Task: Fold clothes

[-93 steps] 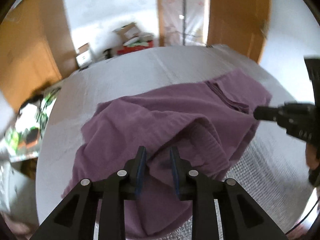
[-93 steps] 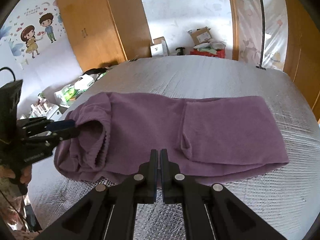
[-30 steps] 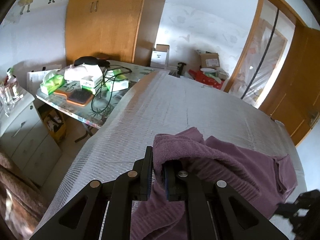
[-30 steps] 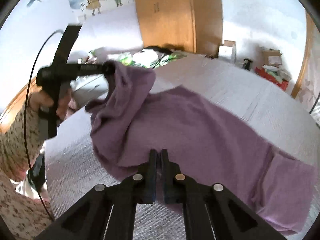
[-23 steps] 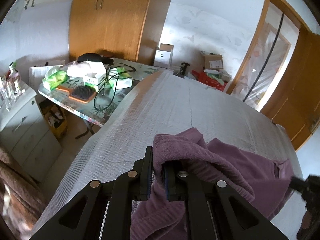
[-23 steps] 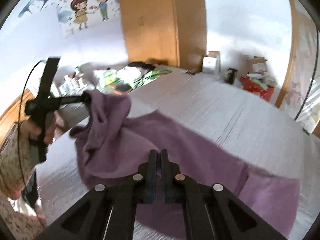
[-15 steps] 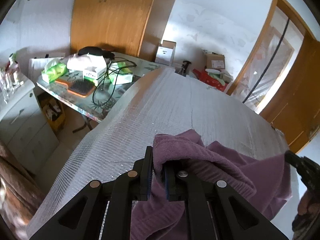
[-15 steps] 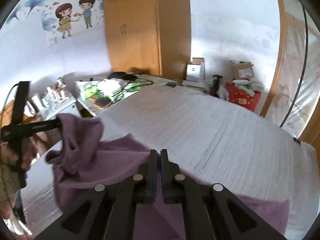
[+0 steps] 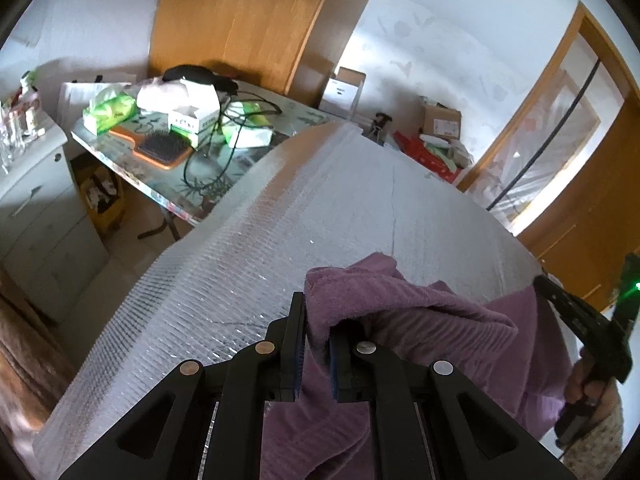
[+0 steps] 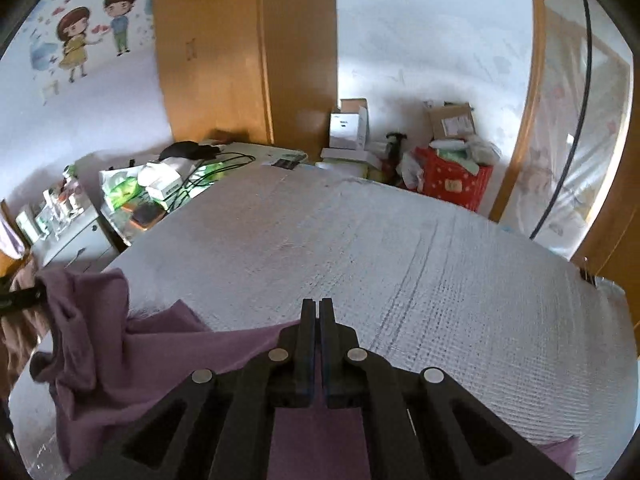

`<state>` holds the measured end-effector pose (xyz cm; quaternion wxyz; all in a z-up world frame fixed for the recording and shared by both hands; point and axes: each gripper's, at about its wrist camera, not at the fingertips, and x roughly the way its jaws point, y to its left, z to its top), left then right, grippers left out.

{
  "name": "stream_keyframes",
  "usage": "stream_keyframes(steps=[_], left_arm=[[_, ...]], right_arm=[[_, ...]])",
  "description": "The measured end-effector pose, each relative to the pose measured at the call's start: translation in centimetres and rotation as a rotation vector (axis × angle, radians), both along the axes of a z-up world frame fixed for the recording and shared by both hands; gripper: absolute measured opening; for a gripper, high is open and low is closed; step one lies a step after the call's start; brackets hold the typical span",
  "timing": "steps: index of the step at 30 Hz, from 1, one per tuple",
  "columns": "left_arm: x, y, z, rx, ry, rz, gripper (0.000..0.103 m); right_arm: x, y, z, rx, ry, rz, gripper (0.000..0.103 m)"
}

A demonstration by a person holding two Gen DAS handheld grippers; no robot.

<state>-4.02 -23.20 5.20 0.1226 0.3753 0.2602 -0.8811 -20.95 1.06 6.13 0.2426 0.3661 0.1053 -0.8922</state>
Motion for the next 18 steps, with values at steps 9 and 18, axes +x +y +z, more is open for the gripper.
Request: stream_keyframes(steps=[9,18], left_arm=[[1.3,-0.1,2.7,0.039,0.025,-0.063,0.01],[1.9,-1.0,8.2,-0.015,-0.008,-0.105,0.014]], right_arm=[[0.7,0.8,1.2,0.001,-0.028,-0.056,0.003],[3.6,2.5,8.4,-0.006,0.061,-0.095,0.006]])
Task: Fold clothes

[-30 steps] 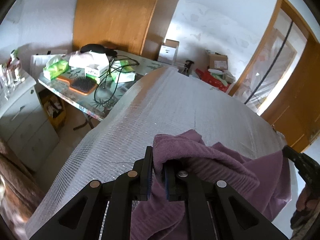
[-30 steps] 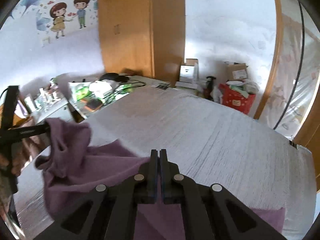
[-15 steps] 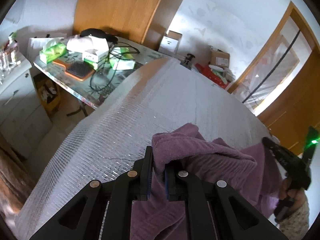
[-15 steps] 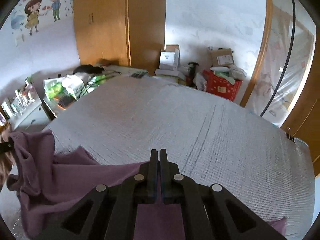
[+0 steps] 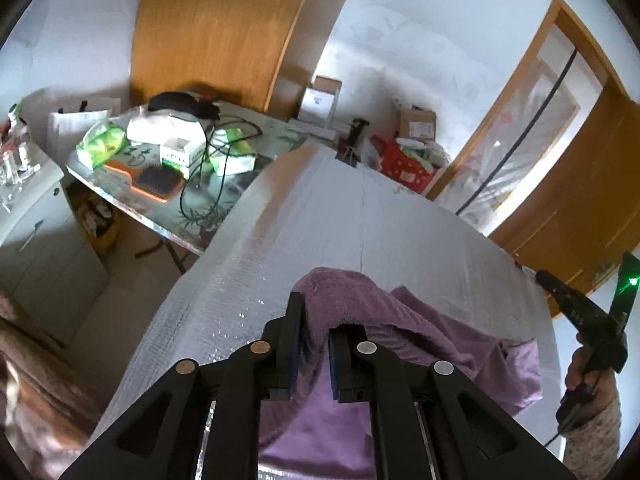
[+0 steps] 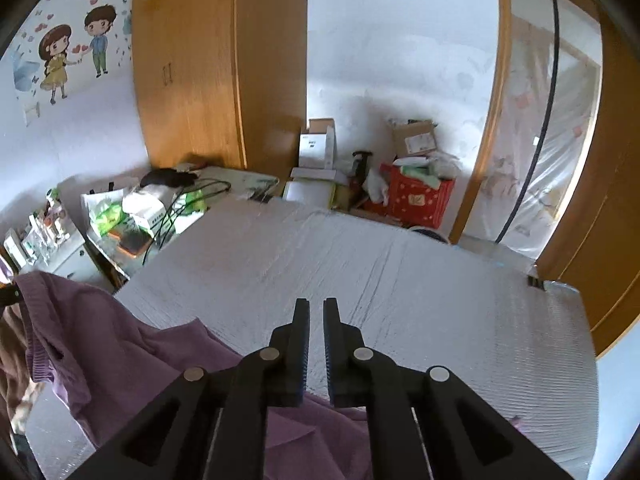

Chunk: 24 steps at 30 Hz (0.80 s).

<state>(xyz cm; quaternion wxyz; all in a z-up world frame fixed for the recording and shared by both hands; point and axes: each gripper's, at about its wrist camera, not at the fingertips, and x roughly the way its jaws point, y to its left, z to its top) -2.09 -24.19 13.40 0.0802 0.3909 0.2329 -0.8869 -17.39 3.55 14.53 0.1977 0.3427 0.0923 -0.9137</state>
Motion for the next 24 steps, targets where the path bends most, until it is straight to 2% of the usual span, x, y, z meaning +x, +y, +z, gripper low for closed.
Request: stream_keyframes(steps=[4,8,9,12,18,20,24], left_arm=[[0.4,-0.8,-1.8,0.001,-0.05,-0.001,0.014],[1.2,-1.7,-3.7,0.075,-0.011,0.002,0.014],[1.5,-1.8,-4.1,0.09,0.005,0.003,0.014],[2.0,-1.3,-4.6,0.058,0.033,-0.003,0.014],[2.5,-1.7,-6.4,0.08,-0.018,-0.023,0.014],[2.9,-2.1,-6.9,0.119,-0.033,-0.037,0.02],[4.4,-1.3,-6.9,0.123,-0.042,-0.071,0.024]], right_arm=[[0.4,-0.5,0.5,0.044,-0.022,0.036,0.007],[0.8,-1.0,-1.0,0.108,-0.06,0.083,0.007],[0.9,-1.0,-1.5,0.106,-0.069,0.095,0.007],[1.8,-0.7,-3.3,0.093,-0.089,0.136,0.007],[3.3,-0.1,-8.2,0.184,-0.135,0.194,0.018],[3.5,0.4,-9.2,0.18,-0.162,0.202,0.019],[4.4,1.9,-10.5,0.16,-0.19,0.218,0.021]])
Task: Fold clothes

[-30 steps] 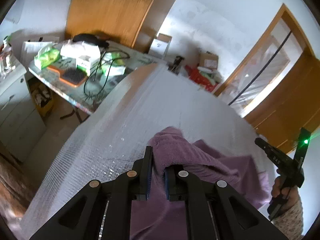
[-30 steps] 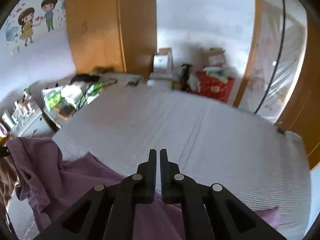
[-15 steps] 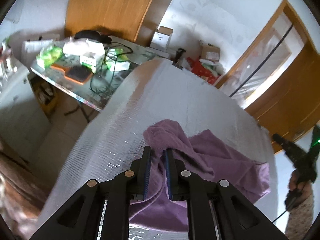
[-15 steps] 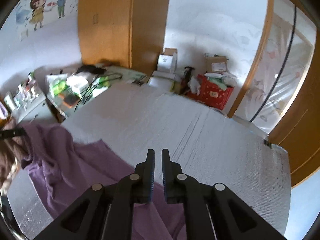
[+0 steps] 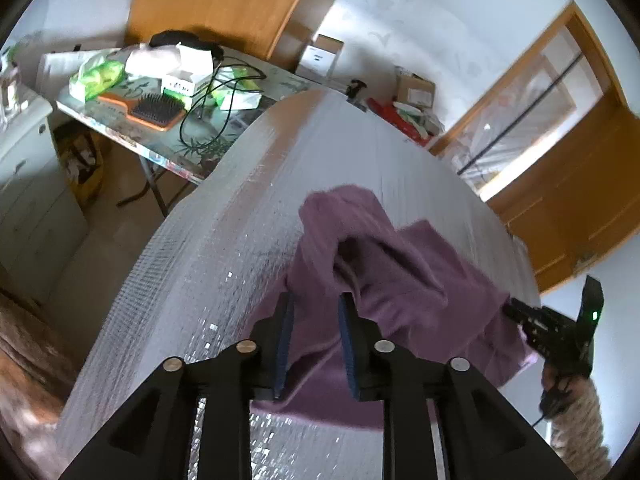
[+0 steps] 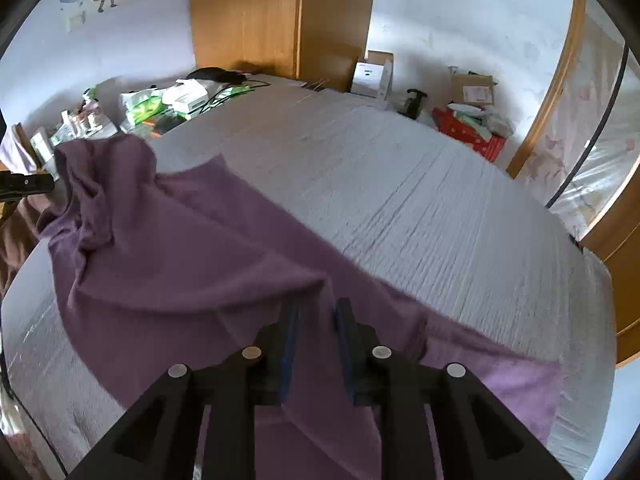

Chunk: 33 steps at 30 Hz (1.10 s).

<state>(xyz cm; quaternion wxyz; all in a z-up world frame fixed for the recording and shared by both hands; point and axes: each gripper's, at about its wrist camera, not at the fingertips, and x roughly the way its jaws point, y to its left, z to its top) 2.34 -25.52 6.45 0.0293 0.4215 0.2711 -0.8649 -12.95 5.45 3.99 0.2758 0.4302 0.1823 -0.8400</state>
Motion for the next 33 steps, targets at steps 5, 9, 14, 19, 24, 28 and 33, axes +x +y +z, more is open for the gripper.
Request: stream_keyframes(steps=[5,9,14,19,24,28,33], left_arm=[[0.1,2.7,-0.2,0.091,0.006,-0.124,0.026],[-2.0,5.5,-1.9,0.091,-0.075,-0.184,0.028],[-4.1,7.1,-3.4,0.114,-0.11,-0.181,0.028],[-5.0,7.8,-3.9,0.119,-0.136,-0.184,0.028],[-6.0,7.7,-5.5,0.16,-0.221,-0.112,0.029],[-5.7,7.2,-4.9,0.156,-0.207,-0.069,0.029],[-6.3,6.8,-5.6,0.221,-0.234,-0.016,0.029]], right_arm=[[0.5,0.5,-1.3,0.03,0.005,0.027,0.024],[0.1,0.4,-2.1,0.02,-0.025,0.019,0.025],[0.1,0.3,-2.3,-0.003,-0.041,0.033,0.025],[0.0,0.6,-2.3,-0.037,-0.055,0.042,0.025],[-0.1,0.5,-2.6,-0.055,-0.064,0.046,0.025],[0.0,0.8,-2.1,-0.094,-0.065,0.059,0.025],[-0.7,0.6,-2.7,-0.08,-0.079,0.037,0.025]])
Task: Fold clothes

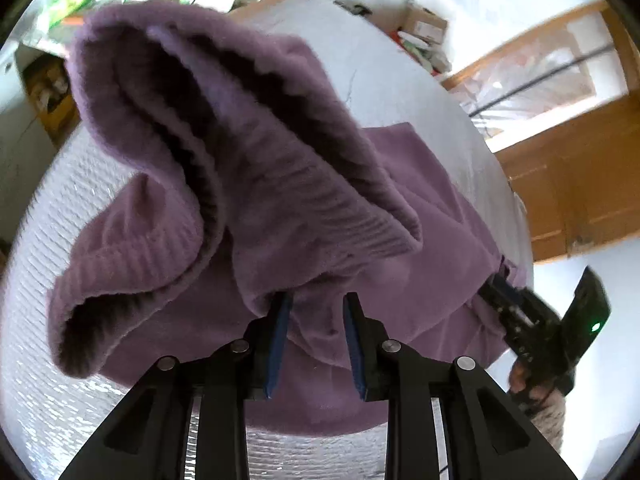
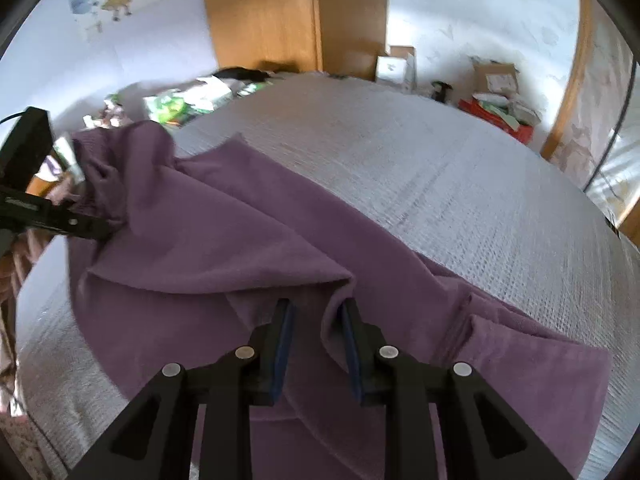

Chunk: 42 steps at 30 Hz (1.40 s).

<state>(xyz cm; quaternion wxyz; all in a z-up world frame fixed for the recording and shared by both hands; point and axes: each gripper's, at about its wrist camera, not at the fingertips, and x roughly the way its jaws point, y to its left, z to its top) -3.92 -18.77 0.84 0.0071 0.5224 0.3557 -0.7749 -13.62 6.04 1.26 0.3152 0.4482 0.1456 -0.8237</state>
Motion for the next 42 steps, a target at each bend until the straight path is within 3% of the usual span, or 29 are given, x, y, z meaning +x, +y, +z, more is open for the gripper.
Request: stream_keyframes(steps=[3,6,10,15,24,31,33,37,42], left_arm=[[-0.1,-0.4,-0.1,0.034,-0.002,0.039,0.028],[-0.1,-0.4,0.1,0.018,0.014,0.056,0.024],[-0.1,0.2,1.0,-0.022,0.051,0.054,0.008],[0.0,-0.3,2.1,-0.002,0.118,0.067,0.003],[-0.4,-1.3,2.6,0.006,0.172,0.104,0.003],[-0.4,-2.7,3.4,-0.066,0.2,0.134,0.003],[-0.4,-2.7,3.8,-0.087,0.219,0.119,0.003],[-0.7,-2.5,4.3,-0.09,0.24,0.086,0.006],[-1.5,-1.2,5.4,-0.211,0.243,0.019,0.015]], right_arm=[[-0.2,0.0,0.0,-0.042,-0.021,-0.003,0.025],[-0.2,0.1,0.2,-0.091,-0.048,0.013,0.025],[-0.8,0.7,0.6,-0.133,-0.07,-0.009,0.004],[-0.7,1.6,1.8,-0.186,-0.054,-0.03,0.003],[-1.2,2.8,4.1,-0.22,0.03,-0.117,0.002],[-0.7,3.0,5.7,-0.216,0.107,-0.172,0.002],[-0.5,3.4,6.8,-0.25,0.118,-0.177,0.002],[-0.1,3.0,7.9,-0.212,0.163,-0.171,0.002],[-1.3,2.8,8.8,-0.211,0.19,-0.205,0.002]])
